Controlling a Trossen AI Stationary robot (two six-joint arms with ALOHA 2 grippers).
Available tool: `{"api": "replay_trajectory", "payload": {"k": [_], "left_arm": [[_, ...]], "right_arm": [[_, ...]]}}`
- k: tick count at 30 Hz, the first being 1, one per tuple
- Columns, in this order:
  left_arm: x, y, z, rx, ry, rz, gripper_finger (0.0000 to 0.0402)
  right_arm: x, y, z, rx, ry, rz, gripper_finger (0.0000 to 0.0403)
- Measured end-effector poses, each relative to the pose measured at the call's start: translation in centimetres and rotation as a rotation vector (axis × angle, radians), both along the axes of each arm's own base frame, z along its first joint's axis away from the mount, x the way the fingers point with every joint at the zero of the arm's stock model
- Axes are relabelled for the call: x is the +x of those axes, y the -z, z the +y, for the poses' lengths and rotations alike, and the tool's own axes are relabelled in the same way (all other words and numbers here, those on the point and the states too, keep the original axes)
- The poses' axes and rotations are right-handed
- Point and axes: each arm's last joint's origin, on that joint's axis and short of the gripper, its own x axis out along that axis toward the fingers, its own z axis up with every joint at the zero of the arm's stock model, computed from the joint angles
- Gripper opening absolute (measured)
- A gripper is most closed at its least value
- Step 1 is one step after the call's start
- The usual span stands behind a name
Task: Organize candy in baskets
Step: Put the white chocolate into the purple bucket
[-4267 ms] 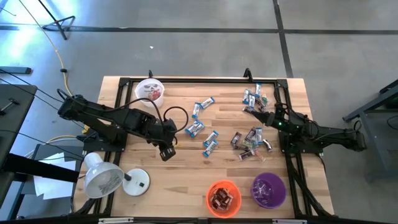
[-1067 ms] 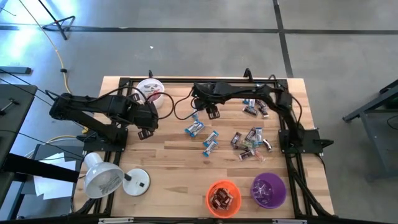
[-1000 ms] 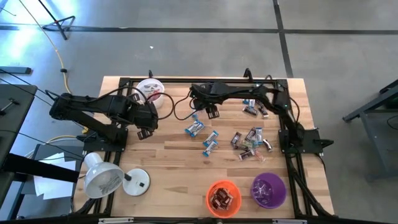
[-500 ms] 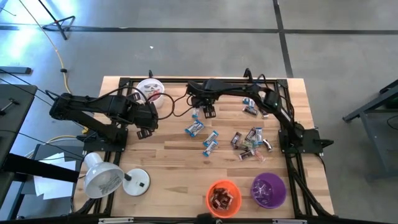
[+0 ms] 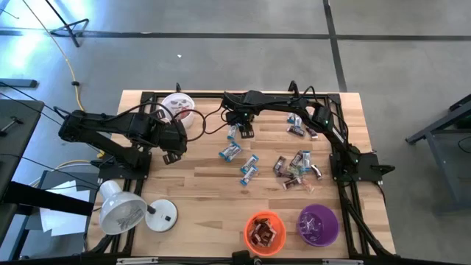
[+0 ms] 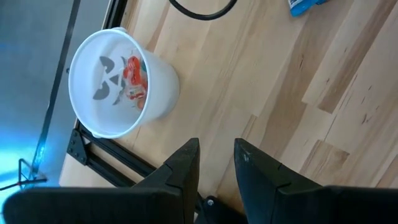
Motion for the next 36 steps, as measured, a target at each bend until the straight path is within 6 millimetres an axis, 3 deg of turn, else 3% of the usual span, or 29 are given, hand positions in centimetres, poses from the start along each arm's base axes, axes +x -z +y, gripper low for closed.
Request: {"api": "replay_trajectory", "payload": {"k": [9, 29, 32, 36], "left_arm": [[0.01, 0.00, 0.00, -0.002, -0.012, -0.006, 0.0088], [0.02, 0.02, -0.01, -0.004, -0.018, -0.008, 0.0088], [0.02, 0.03, -0.04, -0.013, -0.017, -0.007, 0.0088], [0.01, 0.04, -0.06, -0.022, -0.017, -0.006, 0.0088]], "right_arm": [[-0.20, 0.06, 0.11, 0.017, -0.002, 0.018, 0.0192], [-0.18, 0.06, 0.21, 0.054, -0.002, 0.004, 0.0034], [-0.15, 0.06, 0.19, 0.053, 0.000, 0.000, 0.0029], [-0.13, 0.04, 0.19, 0.061, 0.047, -0.008, 0.0053]]}}
